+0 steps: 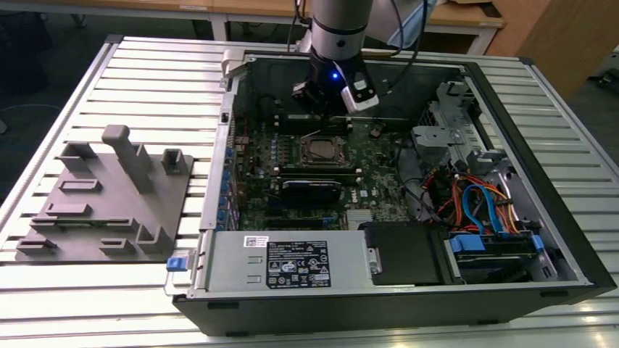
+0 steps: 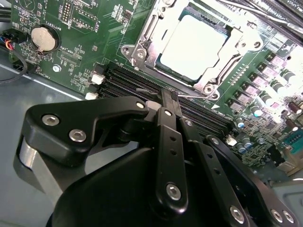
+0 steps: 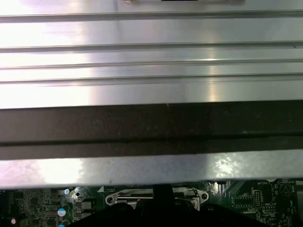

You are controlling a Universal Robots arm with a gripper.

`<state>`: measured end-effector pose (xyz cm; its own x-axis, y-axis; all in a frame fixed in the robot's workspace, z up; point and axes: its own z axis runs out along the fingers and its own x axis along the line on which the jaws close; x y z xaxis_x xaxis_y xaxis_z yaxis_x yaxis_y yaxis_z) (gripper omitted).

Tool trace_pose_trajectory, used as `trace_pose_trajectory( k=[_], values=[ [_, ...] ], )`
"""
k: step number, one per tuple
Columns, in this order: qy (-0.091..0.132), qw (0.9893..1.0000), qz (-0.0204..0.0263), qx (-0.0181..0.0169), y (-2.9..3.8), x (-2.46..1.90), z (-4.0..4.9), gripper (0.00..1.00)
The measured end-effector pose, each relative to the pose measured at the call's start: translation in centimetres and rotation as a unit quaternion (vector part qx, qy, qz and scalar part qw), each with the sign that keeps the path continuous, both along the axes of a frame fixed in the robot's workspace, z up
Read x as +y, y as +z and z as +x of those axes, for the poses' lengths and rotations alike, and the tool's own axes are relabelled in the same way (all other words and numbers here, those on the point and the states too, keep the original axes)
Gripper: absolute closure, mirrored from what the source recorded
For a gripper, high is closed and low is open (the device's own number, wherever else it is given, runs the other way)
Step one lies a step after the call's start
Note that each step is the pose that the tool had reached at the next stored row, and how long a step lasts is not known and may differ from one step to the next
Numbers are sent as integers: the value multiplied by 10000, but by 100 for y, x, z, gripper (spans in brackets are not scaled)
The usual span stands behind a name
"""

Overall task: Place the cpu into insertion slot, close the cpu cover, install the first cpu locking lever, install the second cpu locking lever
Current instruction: 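Install the first cpu locking lever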

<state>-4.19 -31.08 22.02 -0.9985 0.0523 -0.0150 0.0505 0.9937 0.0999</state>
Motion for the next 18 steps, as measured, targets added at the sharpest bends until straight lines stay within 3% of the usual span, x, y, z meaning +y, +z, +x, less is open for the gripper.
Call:
trace_pose_trajectory(
  k=[18],
  values=[
    [0, 10000, 7, -1, -47, 1, 67, 90]
  ],
)
